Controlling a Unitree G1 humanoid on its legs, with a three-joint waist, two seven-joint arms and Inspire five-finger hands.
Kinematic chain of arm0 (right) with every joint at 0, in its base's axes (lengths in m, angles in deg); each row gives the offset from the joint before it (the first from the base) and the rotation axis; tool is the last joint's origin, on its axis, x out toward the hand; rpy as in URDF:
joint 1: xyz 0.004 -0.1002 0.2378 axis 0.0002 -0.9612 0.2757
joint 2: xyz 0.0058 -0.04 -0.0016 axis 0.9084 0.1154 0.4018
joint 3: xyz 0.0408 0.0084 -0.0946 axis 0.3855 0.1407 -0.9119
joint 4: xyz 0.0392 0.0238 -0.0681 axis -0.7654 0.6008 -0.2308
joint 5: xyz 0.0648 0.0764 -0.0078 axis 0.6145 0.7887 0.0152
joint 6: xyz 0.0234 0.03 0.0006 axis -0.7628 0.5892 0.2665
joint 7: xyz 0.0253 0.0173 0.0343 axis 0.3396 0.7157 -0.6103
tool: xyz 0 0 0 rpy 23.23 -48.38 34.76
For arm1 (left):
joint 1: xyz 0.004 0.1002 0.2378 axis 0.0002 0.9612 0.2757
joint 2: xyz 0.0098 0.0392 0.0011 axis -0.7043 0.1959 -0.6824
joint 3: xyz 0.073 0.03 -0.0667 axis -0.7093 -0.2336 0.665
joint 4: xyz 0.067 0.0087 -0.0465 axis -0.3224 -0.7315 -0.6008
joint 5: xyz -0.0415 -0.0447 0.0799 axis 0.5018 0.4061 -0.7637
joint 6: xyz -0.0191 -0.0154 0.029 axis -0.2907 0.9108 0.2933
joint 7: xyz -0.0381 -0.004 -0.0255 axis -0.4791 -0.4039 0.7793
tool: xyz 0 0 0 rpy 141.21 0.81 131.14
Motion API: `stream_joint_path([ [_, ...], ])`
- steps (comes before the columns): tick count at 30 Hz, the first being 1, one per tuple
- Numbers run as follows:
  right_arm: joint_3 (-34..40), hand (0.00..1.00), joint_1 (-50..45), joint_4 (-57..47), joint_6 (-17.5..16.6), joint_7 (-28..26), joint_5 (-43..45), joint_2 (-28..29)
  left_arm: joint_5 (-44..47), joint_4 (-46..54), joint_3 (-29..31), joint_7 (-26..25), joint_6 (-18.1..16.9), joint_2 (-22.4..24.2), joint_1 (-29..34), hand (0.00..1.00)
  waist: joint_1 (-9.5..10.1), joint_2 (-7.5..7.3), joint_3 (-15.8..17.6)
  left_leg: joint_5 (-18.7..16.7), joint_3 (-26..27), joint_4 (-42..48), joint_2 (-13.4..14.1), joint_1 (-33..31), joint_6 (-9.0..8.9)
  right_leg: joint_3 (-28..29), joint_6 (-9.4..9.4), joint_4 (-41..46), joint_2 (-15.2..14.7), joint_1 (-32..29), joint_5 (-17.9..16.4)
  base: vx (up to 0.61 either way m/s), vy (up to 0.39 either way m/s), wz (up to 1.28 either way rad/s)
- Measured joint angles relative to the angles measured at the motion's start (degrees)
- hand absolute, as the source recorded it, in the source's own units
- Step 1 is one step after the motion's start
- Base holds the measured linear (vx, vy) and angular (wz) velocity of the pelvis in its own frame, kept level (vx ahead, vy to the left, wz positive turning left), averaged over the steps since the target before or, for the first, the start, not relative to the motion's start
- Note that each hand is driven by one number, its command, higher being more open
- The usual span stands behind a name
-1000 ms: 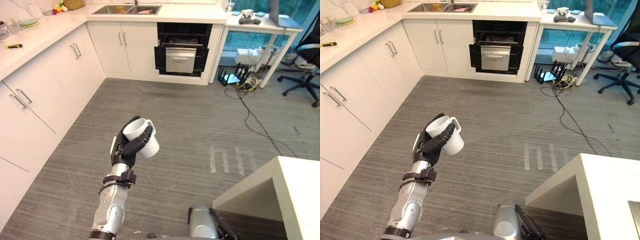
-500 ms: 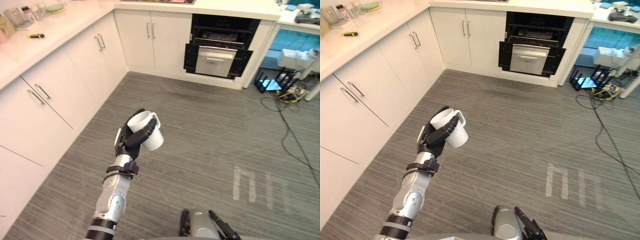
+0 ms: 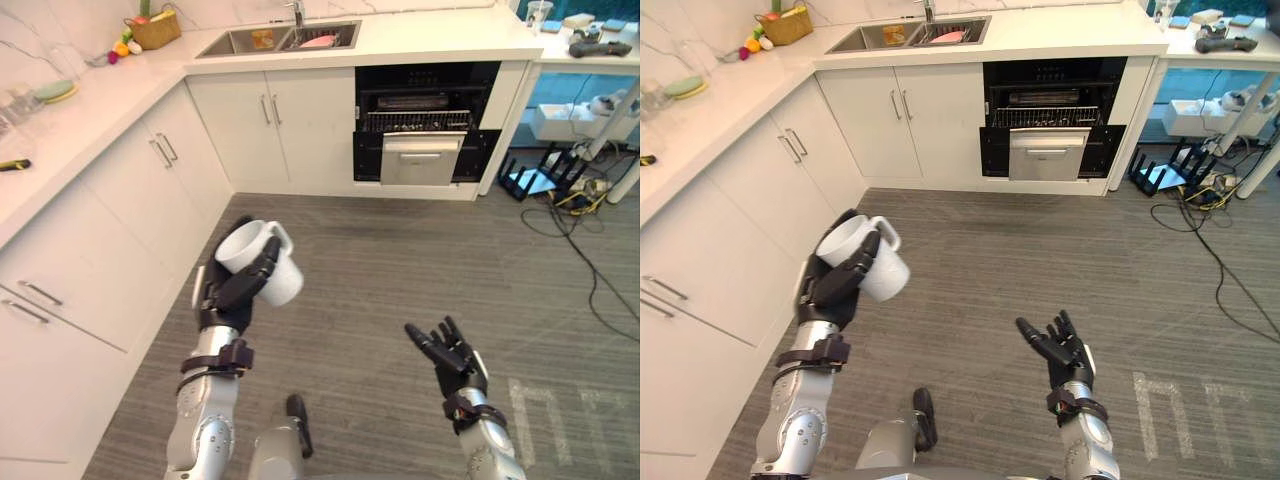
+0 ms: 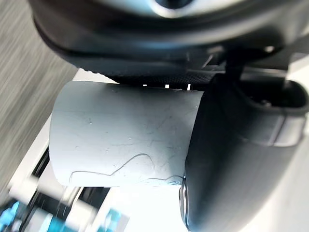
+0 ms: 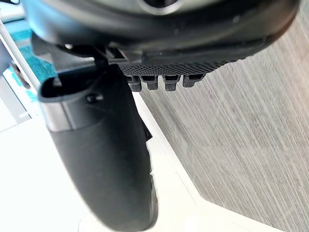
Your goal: Walk over to the sink, pick up the cup, carry it to the dishwasher, place the cup inside the dishwasher, then close the dishwasher door
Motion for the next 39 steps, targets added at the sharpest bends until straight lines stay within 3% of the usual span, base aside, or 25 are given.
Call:
stream_joint_path([
  [3, 1.77, 1.00, -0.50, 0.14, 0.84, -0.59, -0.48, -0.03, -0.99, 0.01, 1.80, 0.01, -1.55, 0.63, 0.08, 0.00, -0.15, -2.48, -0.16, -5.55, 0.71, 5.00, -2.69, -1.38, 2.09, 0.65, -0.22, 6.41, -3.49, -2.49, -0.08, 0.35, 0.207, -0.12],
  [4, 2.61, 1.00, -0.43, 0.12, 1.13, -0.72, -0.61, -0.06, -1.88, 0.03, 1.64, 0.10, -1.56, 0.92, 0.06, 0.00, -0.18, -3.20, -0.53, -6.28, 1.33, 5.04, -3.65, -1.31, 2.48, 0.48, 0.58, 9.47, -4.86, -4.09, 0.41, 0.42, 0.209, 0.02],
  [5, 3.98, 1.00, -0.28, -0.06, 1.48, -0.71, -0.93, -0.07, -3.75, 0.03, 1.22, 0.41, -1.55, 1.39, 0.01, 0.00, -0.42, -4.33, -0.87, -7.63, 2.34, 5.10, -5.47, -0.49, 3.23, 0.48, 3.73, 16.34, -7.44, -7.29, 2.81, 0.43, 0.211, 0.01],
  [6, 4.94, 1.00, -0.38, -0.23, 1.71, -0.66, -1.07, -0.01, -5.74, 0.03, 0.50, 0.73, -1.55, 1.39, 0.09, 0.00, -0.45, -5.55, -1.12, -9.02, 3.31, 4.56, -7.18, 1.52, 4.24, 1.00, 6.92, 23.96, -10.29, -10.44, 7.39, 0.44, 0.200, 0.01],
  [7, 4.98, 1.00, -0.50, -0.22, 1.82, -0.62, -1.20, -0.06, -6.67, 0.05, 0.15, 1.01, -1.55, 1.35, 0.26, 0.00, -0.45, -6.10, -1.49, -9.63, 3.75, 3.92, -8.12, 2.67, 4.86, 1.22, 7.38, 27.09, -11.59, -11.93, 10.56, 0.40, 0.156, -0.03],
  [8, 4.94, 1.00, -0.61, -0.21, 1.97, -0.60, -2.46, -0.07, -8.30, 0.11, -0.77, 1.40, -1.55, 1.30, 0.64, 0.00, -0.65, -6.74, -2.10, -10.46, 4.12, 1.44, -9.98, 5.70, 5.70, 1.19, 7.40, 30.53, -13.24, -13.84, 19.21, 0.34, 0.126, 0.00],
  [10, 4.49, 1.00, -0.61, -0.29, 1.35, -0.60, -3.34, 0.28, -9.16, 1.20, -2.69, 1.40, -1.76, 1.11, 0.78, 0.00, -1.91, -5.58, -2.91, -10.46, 3.16, -3.96, -10.69, 10.81, 6.55, 1.36, 6.15, 35.79, -12.94, -17.22, 30.21, 0.45, 0.133, 0.15],
  [11, 3.44, 1.00, -0.53, -1.10, 0.82, -0.66, -3.36, 1.09, -9.13, 1.63, -3.66, 1.34, -3.01, 1.03, 0.15, 0.00, -2.48, -5.34, -2.81, -11.06, 2.01, -5.95, -10.65, 13.30, 7.02, 0.93, 3.39, 42.96, -10.74, -22.16, 19.09, 0.44, 0.084, 0.25],
  [13, 2.12, 1.00, -1.67, -4.65, 0.83, -0.67, -3.29, 1.99, -9.14, 1.42, -4.24, 1.10, -3.52, 0.76, -1.20, 0.00, -3.58, -4.32, -2.22, -12.06, 0.26, -9.17, -9.81, 18.11, 6.79, -1.65, -1.25, 42.95, -5.84, -28.53, 9.46, 0.42, 0.017, 0.34],
  [14, 1.76, 1.00, -3.55, -9.11, 0.86, -0.70, -3.27, 2.19, -9.15, 0.99, -5.06, 1.14, -3.56, 0.67, -2.06, 0.00, -3.57, -3.15, -1.55, -12.97, -0.19, -10.75, -8.52, 21.64, 6.44, -4.52, -2.57, 35.41, -2.83, -31.92, 7.35, 0.42, -0.033, 0.32],
  [15, 1.44, 1.00, -4.37, -11.33, 0.81, -0.73, -3.25, 2.17, -9.15, 0.88, -5.38, 1.22, -3.67, 0.52, -2.21, 0.00, -3.60, -2.67, -1.26, -13.51, -0.44, -11.20, -8.13, 23.29, 5.75, -5.77, -2.51, 30.27, -1.69, -33.45, 7.39, 0.45, -0.059, 0.28],
  [16, 1.01, 1.00, -5.48, -15.00, 0.79, -1.21, -3.25, 2.14, -9.57, 0.01, -6.13, 1.38, -4.38, -0.35, -2.48, 0.00, -3.92, -2.72, -1.27, -14.89, -0.89, -11.74, -7.88, 26.17, 4.49, -7.12, 0.10, 17.79, -0.22, -35.82, 9.95, 0.49, -0.086, 0.36],
  [18, 0.03, 1.00, -7.72, -20.82, 0.64, -2.01, -3.25, 2.05, -10.25, -0.71, -7.12, 1.47, -4.44, -2.20, -1.72, 0.00, -4.55, -4.65, -2.37, -19.59, -2.71, -11.42, -9.30, 30.59, 2.86, -7.80, -0.46, 0.01, 0.72, -36.88, 16.54, 0.59, -0.161, 0.49],
  [19, -0.25, 1.00, -8.25, -21.93, 0.37, -2.43, -3.25, 1.66, -10.26, -0.91, -7.38, 1.49, -4.42, -2.44, -1.30, 0.00, -5.09, -4.95, -2.61, -21.42, -4.01, -10.85, -9.38, 31.98, 2.80, -6.16, -1.94, 1.64, 0.94, -36.88, 20.11, 0.59, -0.208, 0.64],
  [20, -0.26, 1.00, -8.83, -23.46, 0.38, -2.82, -3.27, 0.13, -10.28, -1.85, -8.12, 1.54, -4.26, -0.87, -0.48, 0.00, -6.01, -3.47, -3.64, -23.93, -5.71, -10.92, -8.47, 34.30, 3.81, -5.57, -1.82, 7.31, 1.93, -37.43, 21.65, 0.60, -0.199, 0.54],
  [22, -0.09, 1.00, -8.57, -26.08, 0.43, -2.40, -3.17, -0.79, -10.28, -1.97, -9.27, 1.63, -4.32, 1.35, -0.37, 0.00, -5.09, -0.22, -5.26, -24.82, -6.50, -7.38, -6.25, 34.41, 4.69, -5.79, -4.70, 13.22, 3.83, -39.06, 19.18, 0.59, -0.180, 0.21],
  [25, 0.08, 1.00, -8.60, -29.89, 0.49, -0.25, -2.98, 0.40, -12.13, -2.19, -11.87, 1.59, -4.33, 2.60, -0.97, 0.00, -6.22, 0.97, -5.06, -15.83, -6.13, 16.50, -0.79, 24.90, -3.07, -8.99, -5.99, 16.77, 4.42, -35.33, 12.67, 0.60, -0.184, 0.32],
  [26, 0.53, 1.00, -9.01, -31.12, 0.43, -0.13, -2.94, 0.45, -12.93, -2.32, -12.92, 1.60, -4.32, 2.84, -0.75, 0.00, -6.46, 1.22, -4.46, -4.73, -5.46, 26.27, 1.69, 21.45, -6.03, -9.38, -6.36, 16.80, 5.05, -31.55, 10.19, 0.59, -0.163, 0.13],
  [27, 1.35, 1.00, -9.06, -31.50, -0.13, -0.09, -2.95, 0.91, -13.10, -2.36, -13.80, 1.61, -4.25, 3.02, -0.87, 0.00, -6.36, 1.53, -4.11, 0.21, -4.69, 36.21, 4.73, 16.83, -6.32, -9.63, -6.58, 15.43, 5.84, -27.66, 7.91, 0.57, -0.130, 0.04],
  [29, 3.63, 1.00, -9.07, -31.48, -0.52, 0.31, -2.95, 1.54, -13.44, -2.36, -14.63, 2.28, -4.18, 2.96, -1.07, 0.00, -6.31, 1.78, -3.81, -3.81, -1.72, 45.11, 7.51, 10.62, -3.52, -9.69, -6.80, 12.42, 6.26, -21.66, 5.80, 0.58, -0.053, -0.03],
  [30, 4.60, 1.00, -9.19, -31.45, -1.21, 0.74, -2.58, 2.01, -13.34, -2.35, -14.70, 2.60, -4.07, 2.84, -1.07, 0.00, -6.32, 1.66, -3.67, -7.56, 2.02, 43.43, 8.65, 7.77, -0.57, -9.38, -5.62, 9.27, 5.89, -17.63, 6.09, 0.51, -0.021, -0.10],
  [32, 4.79, 1.00, -8.93, -31.54, -2.32, 0.92, -2.08, 2.07, -12.15, -2.25, -14.77, 2.63, -4.05, 2.84, -1.32, 0.00, -5.67, 1.35, -3.53, -10.57, 7.80, 30.45, 8.85, 5.21, 1.85, -8.39, -4.60, 5.19, 4.53, -13.70, 6.69, 0.54, 0.041, -0.31],
  [34, 4.75, 1.00, -7.80, -31.25, -2.93, 0.98, -2.14, 1.09, -12.22, -2.13, -15.21, 2.66, -4.05, 3.07, -1.65, 0.00, -4.69, 1.09, -3.44, -9.86, 8.49, 6.46, 4.54, 5.11, 0.68, -6.28, -4.29, 3.64, 2.11, -12.56, 6.85, 0.51, 0.131, -0.49],
  [36, 4.60, 1.00, -5.39, -28.50, -3.06, 1.69, -2.15, 0.19, -12.38, -1.92, -15.15, 2.72, -3.90, 3.00, -1.61, 0.00, -4.22, 1.11, -3.44, -3.30, 3.93, -15.61, 0.93, 5.27, -0.76, -3.61, -4.14, 2.57, 0.73, -11.78, 6.90, 0.42, 0.205, -0.60],
  [39, 4.68, 1.00, -5.16, -25.35, -3.12, 2.05, -2.03, -1.02, -12.44, -1.21, -14.89, 2.70, -3.86, 2.54, -0.54, 0.00, -2.32, 2.01, -4.00, 6.17, 0.73, -21.39, 0.87, 5.89, -1.32, 0.90, 3.65, 1.99, -0.73, -9.15, 3.82, 0.47, 0.343, -1.00],
])
